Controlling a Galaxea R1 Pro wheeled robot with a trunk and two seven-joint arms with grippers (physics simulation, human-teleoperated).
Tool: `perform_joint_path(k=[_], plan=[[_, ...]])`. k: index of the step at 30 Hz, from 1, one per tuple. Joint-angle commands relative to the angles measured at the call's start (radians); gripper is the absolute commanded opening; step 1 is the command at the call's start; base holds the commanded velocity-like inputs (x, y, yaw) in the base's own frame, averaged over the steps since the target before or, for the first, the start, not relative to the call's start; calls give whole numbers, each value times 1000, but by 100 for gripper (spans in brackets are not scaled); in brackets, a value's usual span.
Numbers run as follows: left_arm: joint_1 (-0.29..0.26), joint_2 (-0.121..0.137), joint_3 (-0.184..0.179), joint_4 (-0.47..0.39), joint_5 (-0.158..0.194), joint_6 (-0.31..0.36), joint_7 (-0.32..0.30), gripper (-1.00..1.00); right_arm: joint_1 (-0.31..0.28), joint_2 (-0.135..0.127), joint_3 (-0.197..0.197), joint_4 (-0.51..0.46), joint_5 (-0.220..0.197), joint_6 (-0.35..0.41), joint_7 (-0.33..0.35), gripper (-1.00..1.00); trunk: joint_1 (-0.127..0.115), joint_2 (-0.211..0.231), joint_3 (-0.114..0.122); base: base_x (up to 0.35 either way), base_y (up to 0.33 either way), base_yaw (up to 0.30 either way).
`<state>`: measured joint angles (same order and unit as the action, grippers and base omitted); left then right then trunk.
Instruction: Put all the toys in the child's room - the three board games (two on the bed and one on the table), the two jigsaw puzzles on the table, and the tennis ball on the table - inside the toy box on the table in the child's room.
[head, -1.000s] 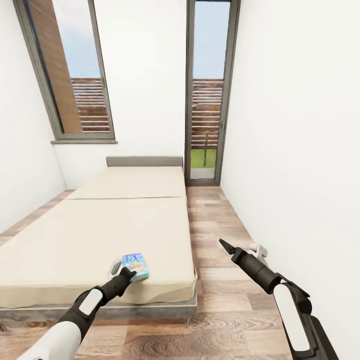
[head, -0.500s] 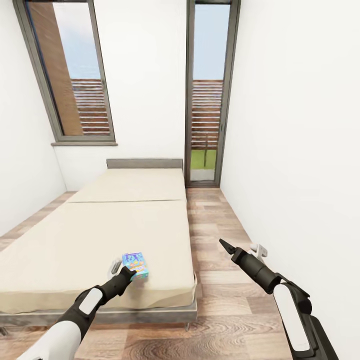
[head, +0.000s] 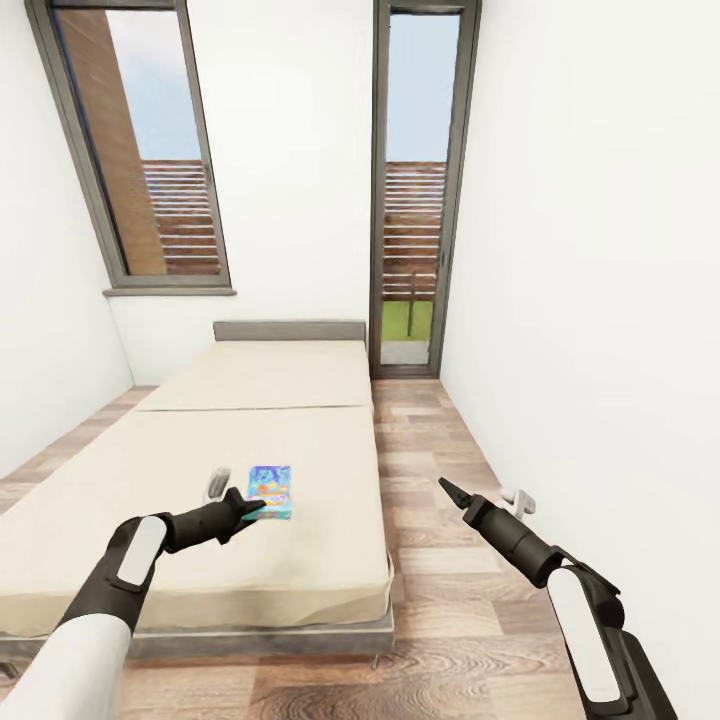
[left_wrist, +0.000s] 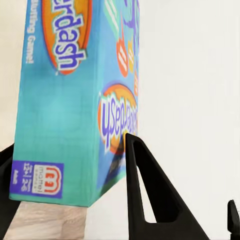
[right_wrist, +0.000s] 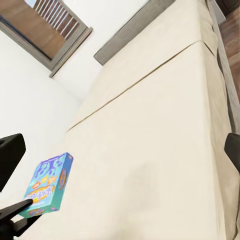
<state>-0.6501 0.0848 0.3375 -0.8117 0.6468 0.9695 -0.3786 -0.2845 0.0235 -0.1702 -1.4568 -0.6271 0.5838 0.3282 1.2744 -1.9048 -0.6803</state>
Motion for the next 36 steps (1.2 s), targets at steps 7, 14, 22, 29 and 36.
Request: perform_joint_path(k=[7,14,22,29,36], plan=[[0,190,-24,-25,-1,78,-95,-100,-1,2,-2,0,-1,7,-5,100,-27,49,21,0,0,0],[1,285,-28,-30,-1,78,-267,-100,-1,4,-3,21,3,6,-6,100,-42,77,33,0,0,0],[4,356,-34,-31,-10,78,-535,-100,0,3,-2,27,8,-3,1,100,-73,133,58,0,0,0],[2,393,-203,-29,-13,78,-692,-100,-1,3,-2,27,5,-11,-1,100,-100,182,80,0,0,0],[2,419,-216,-28,-12,78,-714,-100,-1,3,8,12,10,2,-6,100,-127,231,102,-37,0,7]])
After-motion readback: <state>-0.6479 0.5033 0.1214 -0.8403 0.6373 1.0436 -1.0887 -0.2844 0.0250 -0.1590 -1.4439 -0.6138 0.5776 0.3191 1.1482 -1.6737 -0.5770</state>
